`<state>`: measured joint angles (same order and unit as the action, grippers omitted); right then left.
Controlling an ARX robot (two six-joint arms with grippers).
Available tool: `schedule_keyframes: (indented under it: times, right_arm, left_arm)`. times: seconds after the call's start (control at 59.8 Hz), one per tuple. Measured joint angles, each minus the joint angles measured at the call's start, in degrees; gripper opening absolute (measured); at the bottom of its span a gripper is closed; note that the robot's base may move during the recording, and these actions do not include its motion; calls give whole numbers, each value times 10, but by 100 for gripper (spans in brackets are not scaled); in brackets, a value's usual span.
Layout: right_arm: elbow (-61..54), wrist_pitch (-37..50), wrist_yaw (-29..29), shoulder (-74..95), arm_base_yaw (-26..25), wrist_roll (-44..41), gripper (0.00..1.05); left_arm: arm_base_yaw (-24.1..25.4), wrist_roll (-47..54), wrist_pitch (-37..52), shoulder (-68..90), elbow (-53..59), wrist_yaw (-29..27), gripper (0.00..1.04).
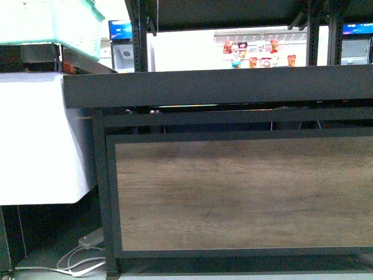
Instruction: Pick lemon from shelf
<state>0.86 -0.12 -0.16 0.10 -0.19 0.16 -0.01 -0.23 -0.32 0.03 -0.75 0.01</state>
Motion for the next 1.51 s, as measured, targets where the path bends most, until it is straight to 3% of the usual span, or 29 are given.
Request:
schedule_keyframes:
  times: [1.505]
  right_arm:
    - [0,0,0,0,0,0,102]
  left_arm:
    - [0,0,0,0,0,0,97]
